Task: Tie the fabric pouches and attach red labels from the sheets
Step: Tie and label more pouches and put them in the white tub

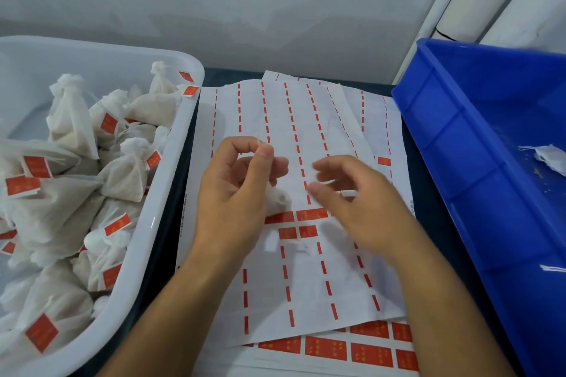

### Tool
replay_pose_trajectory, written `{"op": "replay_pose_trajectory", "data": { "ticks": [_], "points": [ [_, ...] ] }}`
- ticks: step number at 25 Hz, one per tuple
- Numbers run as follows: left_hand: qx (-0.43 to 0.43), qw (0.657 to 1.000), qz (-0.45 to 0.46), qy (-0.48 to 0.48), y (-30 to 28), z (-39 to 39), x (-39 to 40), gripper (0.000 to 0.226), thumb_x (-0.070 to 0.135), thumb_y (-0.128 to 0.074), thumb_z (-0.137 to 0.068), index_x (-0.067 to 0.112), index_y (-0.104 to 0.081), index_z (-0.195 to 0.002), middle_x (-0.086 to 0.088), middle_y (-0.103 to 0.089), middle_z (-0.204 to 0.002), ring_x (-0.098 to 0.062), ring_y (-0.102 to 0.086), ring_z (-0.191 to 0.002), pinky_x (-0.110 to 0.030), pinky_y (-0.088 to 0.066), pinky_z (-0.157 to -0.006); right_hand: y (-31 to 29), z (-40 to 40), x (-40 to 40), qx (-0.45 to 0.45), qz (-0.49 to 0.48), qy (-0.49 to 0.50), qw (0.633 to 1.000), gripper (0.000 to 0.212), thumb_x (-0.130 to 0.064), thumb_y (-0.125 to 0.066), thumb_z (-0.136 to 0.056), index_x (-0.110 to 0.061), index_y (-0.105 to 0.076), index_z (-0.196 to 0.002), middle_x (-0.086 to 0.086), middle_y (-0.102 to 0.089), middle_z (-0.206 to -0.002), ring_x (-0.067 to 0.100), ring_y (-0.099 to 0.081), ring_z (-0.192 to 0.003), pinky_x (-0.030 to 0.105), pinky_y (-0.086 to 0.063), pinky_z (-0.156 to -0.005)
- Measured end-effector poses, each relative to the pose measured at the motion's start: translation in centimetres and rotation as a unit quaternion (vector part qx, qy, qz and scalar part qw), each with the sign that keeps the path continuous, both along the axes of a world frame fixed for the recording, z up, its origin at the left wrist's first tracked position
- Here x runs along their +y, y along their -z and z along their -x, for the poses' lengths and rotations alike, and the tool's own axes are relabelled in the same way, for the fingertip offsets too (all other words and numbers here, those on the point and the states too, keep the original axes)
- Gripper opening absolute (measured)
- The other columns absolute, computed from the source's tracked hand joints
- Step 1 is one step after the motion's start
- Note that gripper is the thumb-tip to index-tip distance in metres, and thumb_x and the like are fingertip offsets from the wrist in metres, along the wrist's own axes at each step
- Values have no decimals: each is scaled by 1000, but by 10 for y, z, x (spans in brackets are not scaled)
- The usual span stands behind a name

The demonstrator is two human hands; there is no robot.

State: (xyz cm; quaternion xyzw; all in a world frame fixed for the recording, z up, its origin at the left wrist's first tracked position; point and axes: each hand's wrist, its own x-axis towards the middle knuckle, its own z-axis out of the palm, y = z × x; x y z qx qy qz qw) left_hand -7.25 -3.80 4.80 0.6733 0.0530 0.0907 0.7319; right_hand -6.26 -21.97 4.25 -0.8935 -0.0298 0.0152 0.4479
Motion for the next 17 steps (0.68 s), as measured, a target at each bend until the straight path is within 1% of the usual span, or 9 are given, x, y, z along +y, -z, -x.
{"op": "replay_pose_trajectory", "data": {
  "ticks": [1,3,5,6,8,11,13,15,17],
  "points": [
    [1,1000,-12,-15,0,-1,1,12,40,-58,-100,30,-63,-97,10,-76,-88,-7,-74,-85,-9,-53,-62,-2,-3,-8,0,30,54,998,25,-53,-67,-93,-48,-55,-114,-28,-63,-107,-7,-64,-92,4,-46,-59],
    [2,999,-22,-38,3,-3,2,12,39,-61,-99,28,-65,-96,10,-75,-86,-6,-72,-79,-9,-52,-61,-6,-6,-26,31,119,127,984,29,-53,-64,-95,-41,-52,-119,-15,-63,-118,5,-64,-92,13,-50,-69],
    [6,998,-25,-59,6,-6,3,12,37,-63,-99,26,-67,-97,13,-76,-88,-3,-70,-77,-10,-52,-61,-5,-6,-41,78,201,143,966,40,-55,-61,-96,-34,-50,-129,-3,-60,-130,16,-62,-106,34,-55,-87],
    [8,997,-25,-67,7,-7,3,12,37,-63,-99,26,-67,-97,15,-76,-89,-1,-69,-77,-10,-51,-60,-5,-6,-47,94,222,143,960,44,-55,-59,-97,-32,-49,-132,0,-59,-132,19,-62,-109,39,-54,-92],
    [9,997,-24,-77,9,-8,3,11,36,-63,-99,26,-68,-97,15,-77,-89,1,-70,-76,-11,-51,-57,-6,-4,-55,112,226,135,958,45,-55,-59,-97,-31,-48,-133,-1,-61,-127,17,-62,-104,39,-54,-88],
    [-4,996,-31,-79,11,-8,3,10,35,-65,-99,28,-70,-96,12,-77,-88,-1,-69,-72,-13,-51,-58,-6,-3,-62,134,131,133,973,39,-54,-60,-97,-30,-54,-127,-9,-70,-109,10,-69,-85,32,-57,-72],
    [-26,995,-42,-89,12,-6,3,8,35,-65,-99,31,-70,-95,12,-77,-89,-4,-69,-74,-16,-53,-58,-4,-1,-64,176,-3,128,976,32,-51,-63,-97,-24,-68,-114,-10,-78,-98,16,-77,-81,42,-62,-77],
    [-47,993,-42,-104,12,-7,2,7,35,-66,-99,31,-70,-95,14,-76,-89,-6,-71,-80,-13,-54,-62,-3,4,-65,230,-120,85,962,30,-48,-69,-92,-24,-75,-109,-6,-80,-100,20,-79,-87,48,-63,-83],
    [-61,991,-34,-113,11,-8,2,8,33,-66,-99,27,-70,-97,18,-74,-90,-2,-71,-85,-9,-53,-64,-3,9,-68,254,-209,29,944,42,-46,-75,-81,-27,-73,-118,-1,-79,-110,25,-78,-96,46,-64,-82]
  ]
}}
